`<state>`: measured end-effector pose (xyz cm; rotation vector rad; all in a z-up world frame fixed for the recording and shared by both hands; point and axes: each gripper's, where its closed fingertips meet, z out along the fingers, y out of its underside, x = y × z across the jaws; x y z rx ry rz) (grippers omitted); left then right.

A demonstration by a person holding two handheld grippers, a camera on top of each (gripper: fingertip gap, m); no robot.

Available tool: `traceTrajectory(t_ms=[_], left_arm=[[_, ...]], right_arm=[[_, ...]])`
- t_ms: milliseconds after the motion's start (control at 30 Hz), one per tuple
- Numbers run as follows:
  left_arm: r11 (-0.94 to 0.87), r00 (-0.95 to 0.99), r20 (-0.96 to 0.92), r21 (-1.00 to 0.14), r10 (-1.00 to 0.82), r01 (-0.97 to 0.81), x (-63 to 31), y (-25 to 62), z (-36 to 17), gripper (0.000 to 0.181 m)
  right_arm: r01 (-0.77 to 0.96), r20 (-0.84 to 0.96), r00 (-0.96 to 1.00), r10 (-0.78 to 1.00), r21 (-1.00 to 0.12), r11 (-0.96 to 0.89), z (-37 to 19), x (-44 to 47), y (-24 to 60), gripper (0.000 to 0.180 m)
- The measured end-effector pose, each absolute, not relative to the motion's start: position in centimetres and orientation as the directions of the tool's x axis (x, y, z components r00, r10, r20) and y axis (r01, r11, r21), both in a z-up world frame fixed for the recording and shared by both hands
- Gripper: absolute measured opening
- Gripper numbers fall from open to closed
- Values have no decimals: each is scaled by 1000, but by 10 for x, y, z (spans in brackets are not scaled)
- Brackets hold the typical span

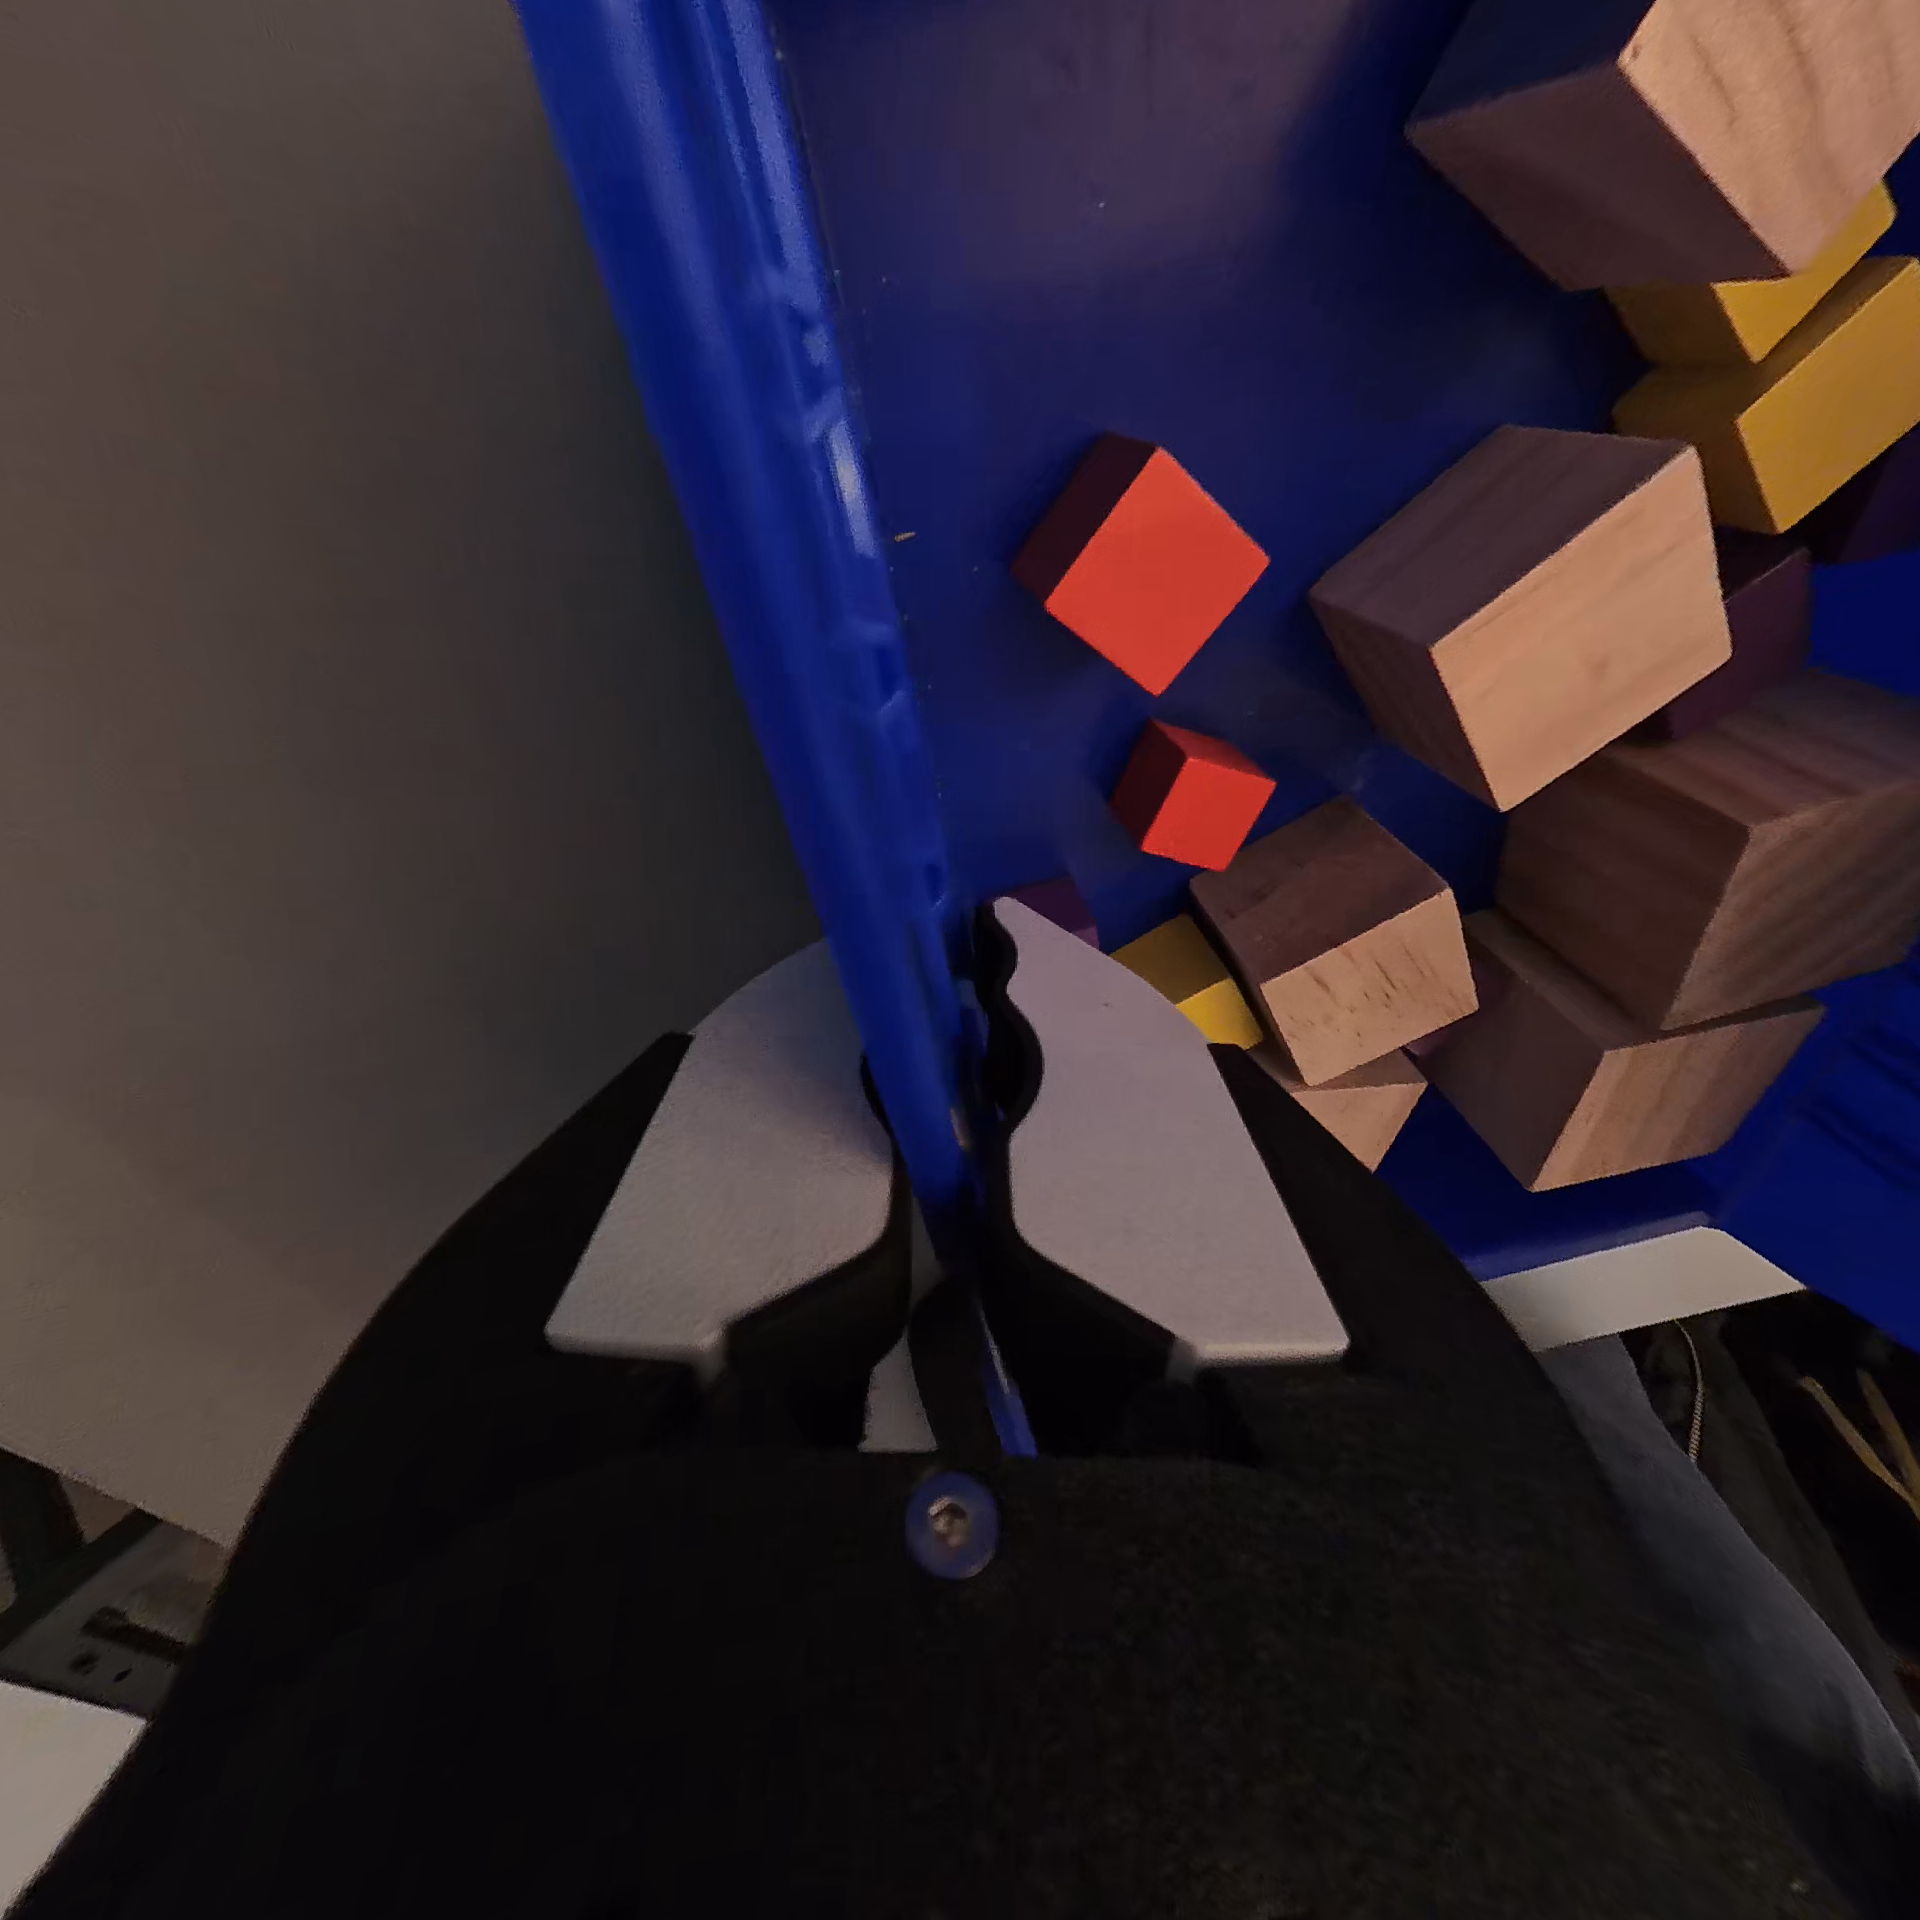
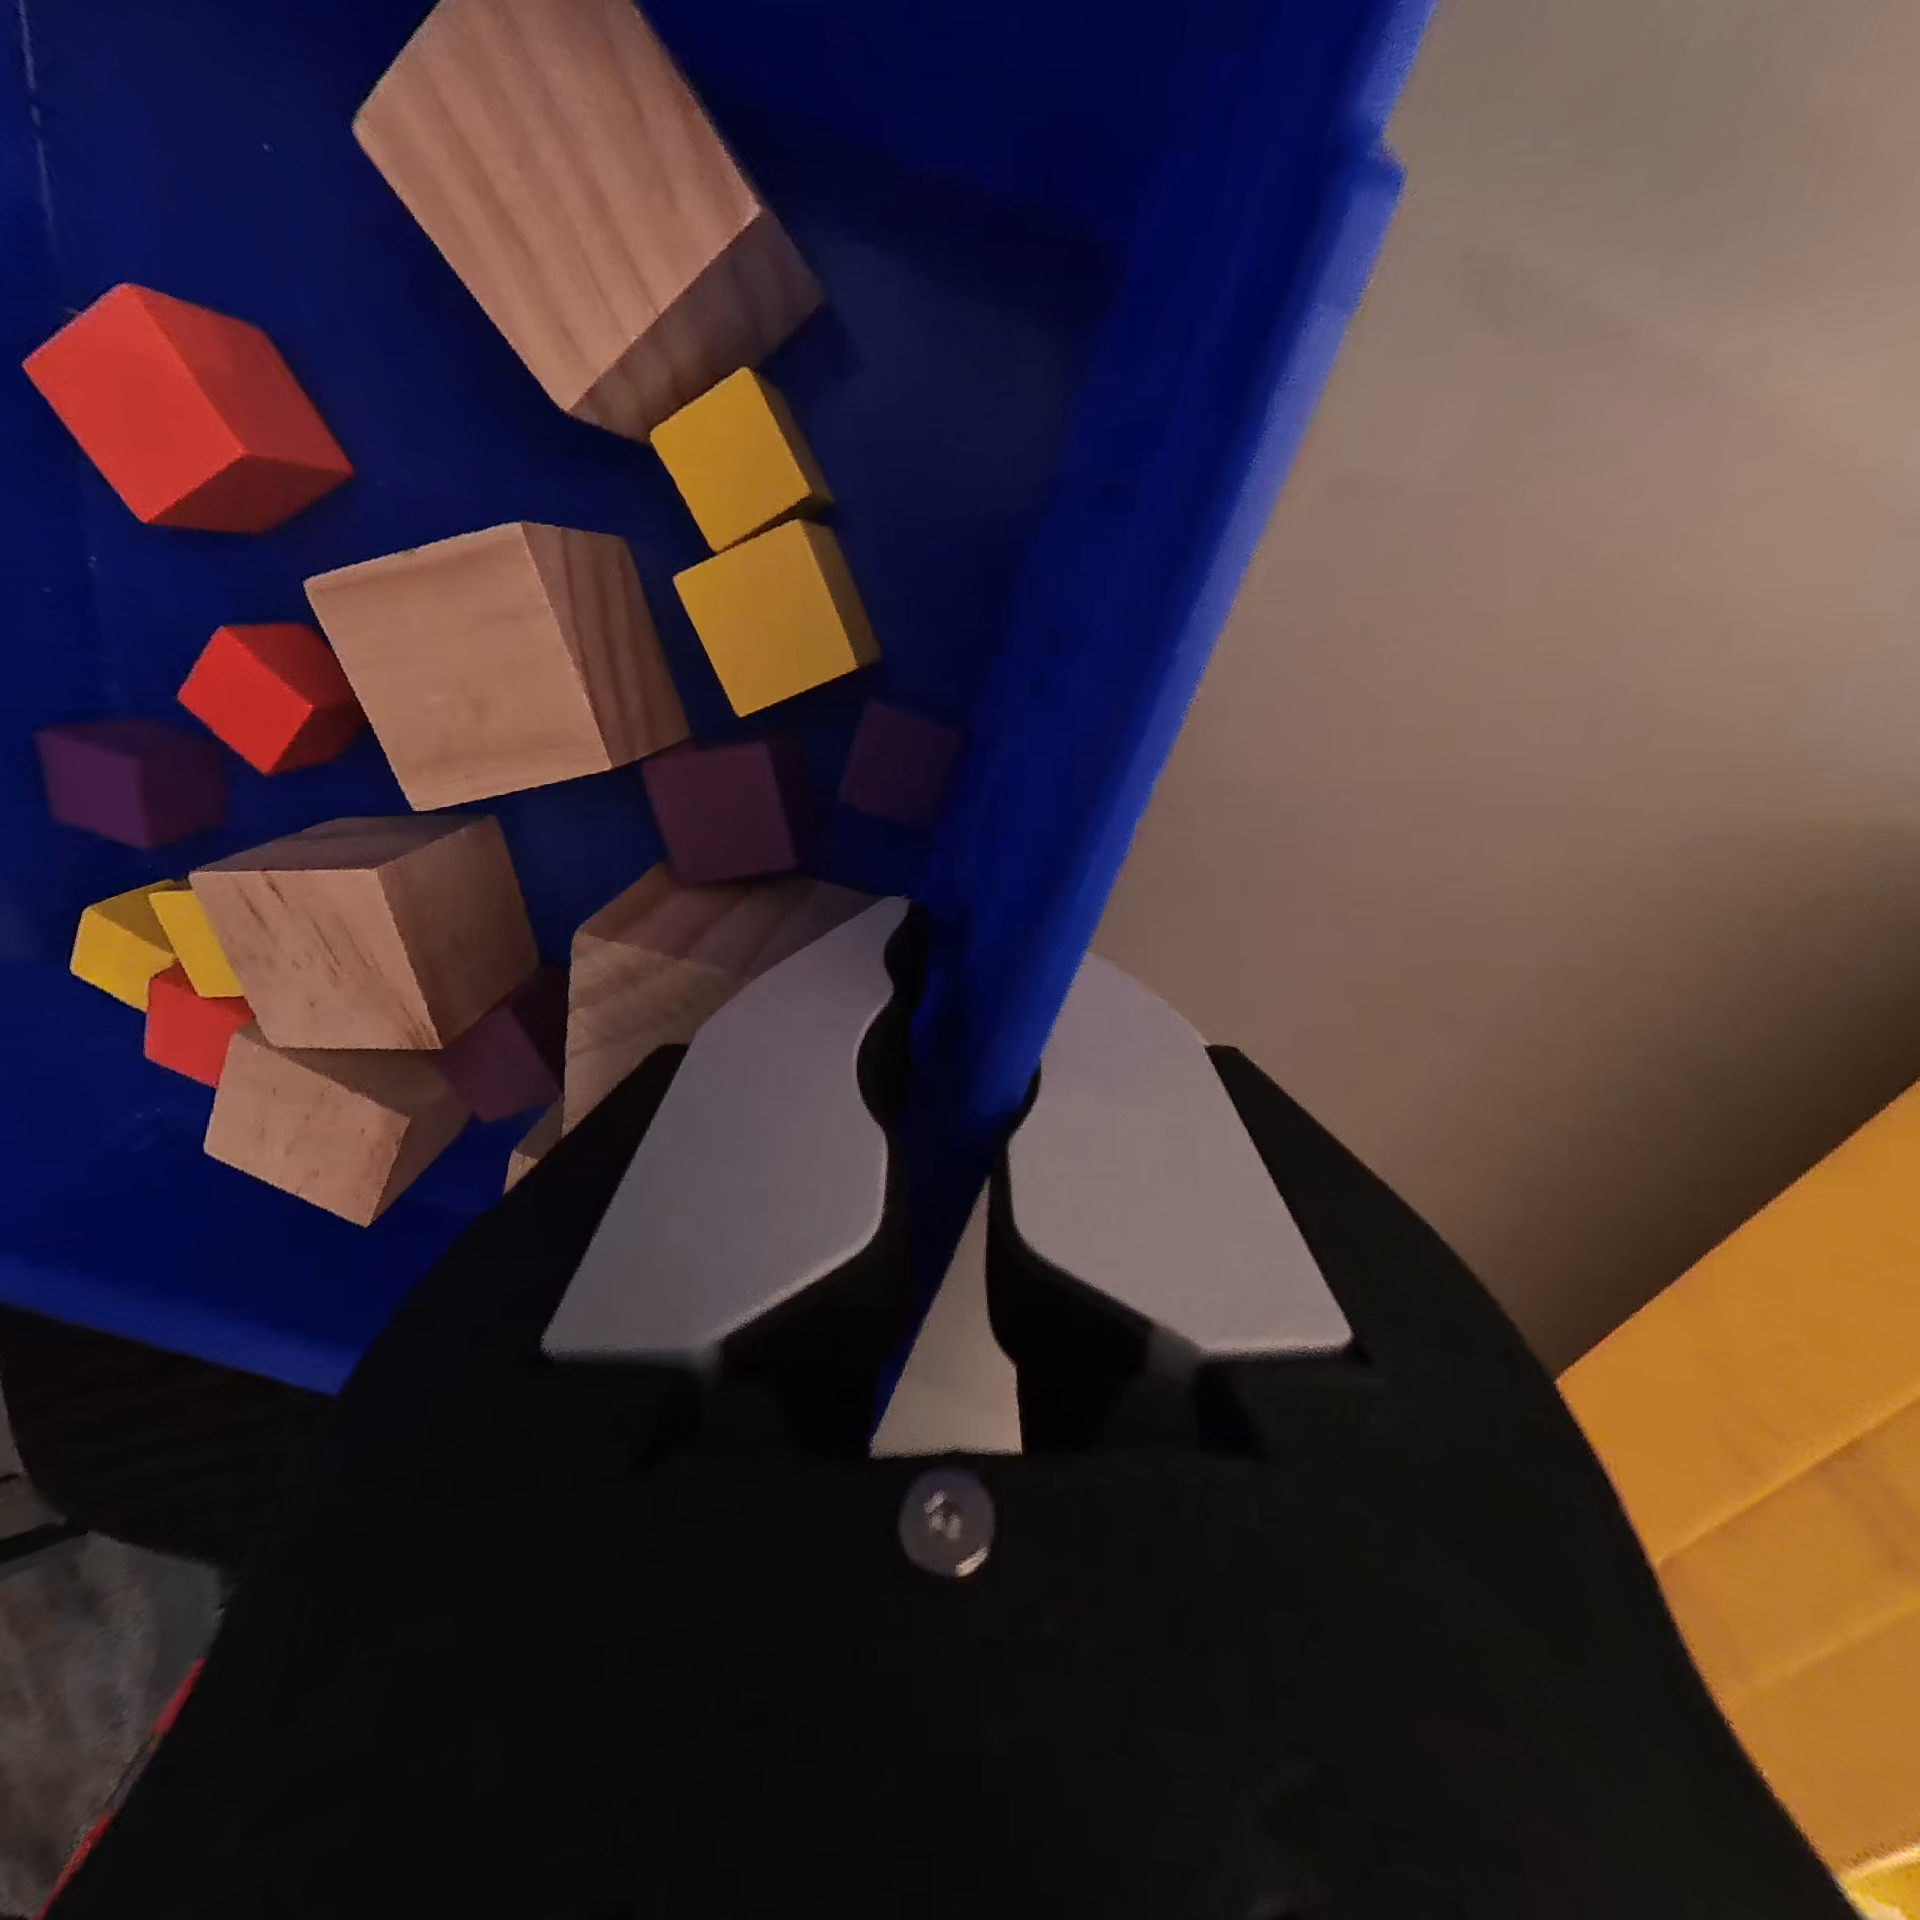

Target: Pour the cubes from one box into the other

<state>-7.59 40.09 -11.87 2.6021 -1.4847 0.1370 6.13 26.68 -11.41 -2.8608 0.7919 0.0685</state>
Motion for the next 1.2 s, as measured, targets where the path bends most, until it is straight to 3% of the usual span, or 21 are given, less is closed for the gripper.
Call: traceTrajectory(t_ms=[400,533,700,933,1200], left_arm=[[-515,523,129,95,-842,-852,-77,397,-111,7],[-493,497,58,77,-866,-867,-69,393,-80,8],[-459,458,45,-18,-888,-888,-27,370,-16,8],[-348,335,112,-130,-936,-929,75,285,43,9],[-203,153,249,-191,-956,-960,185,160,44,11]], right_arm=[[-558,-197,825,-530,-137,-818,-119,56,267,8],[-556,-252,820,-515,-135,-820,-101,61,262,8],[-544,-237,835,-496,-229,-807,-37,102,241,8],[-571,-114,817,-566,-305,-762,43,196,149,7],[-633,28,743,-669,-295,-716,73,290,12,8]])
